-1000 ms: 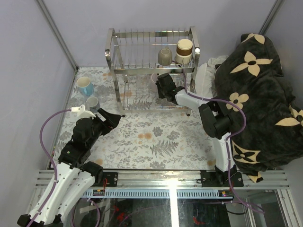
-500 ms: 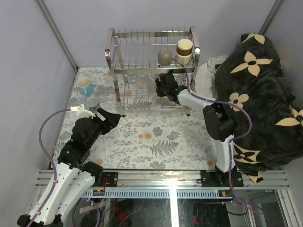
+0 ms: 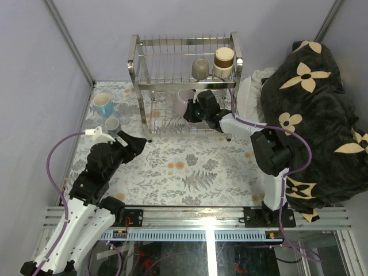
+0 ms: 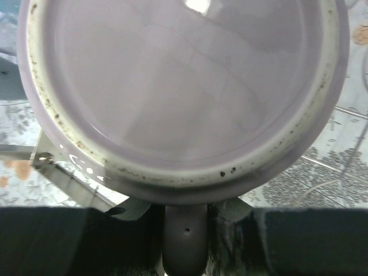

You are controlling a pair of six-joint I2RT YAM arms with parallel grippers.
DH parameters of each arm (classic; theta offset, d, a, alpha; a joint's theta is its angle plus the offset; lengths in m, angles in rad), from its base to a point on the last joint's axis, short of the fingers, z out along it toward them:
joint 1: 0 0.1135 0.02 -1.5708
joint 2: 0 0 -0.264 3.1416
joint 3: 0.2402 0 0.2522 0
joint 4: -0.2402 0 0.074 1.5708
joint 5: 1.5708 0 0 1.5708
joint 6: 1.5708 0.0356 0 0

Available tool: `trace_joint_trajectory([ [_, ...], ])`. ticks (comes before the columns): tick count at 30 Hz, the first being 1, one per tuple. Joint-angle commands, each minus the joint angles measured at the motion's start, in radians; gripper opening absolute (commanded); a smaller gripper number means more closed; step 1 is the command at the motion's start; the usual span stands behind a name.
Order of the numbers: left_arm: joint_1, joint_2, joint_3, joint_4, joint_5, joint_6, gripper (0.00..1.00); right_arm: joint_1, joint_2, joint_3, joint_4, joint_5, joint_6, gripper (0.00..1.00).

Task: Unload the cups from the dish rack
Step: Unload the cup from the dish rack.

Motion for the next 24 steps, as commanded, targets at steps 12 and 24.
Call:
trace_joint_trajectory([
  [12, -0.005, -0.033, 0.040, -0.025, -0.013, 0.018, 0.77, 0.005, -0.120, -0.044, 0.321, -0.254, 0.182, 0.00],
  [24, -0.005, -0.051, 0.039, -0.039, -0.013, 0.016, 0.77, 0.030, -0.185, -0.170, 0.403, -0.297, 0.265, 0.00],
])
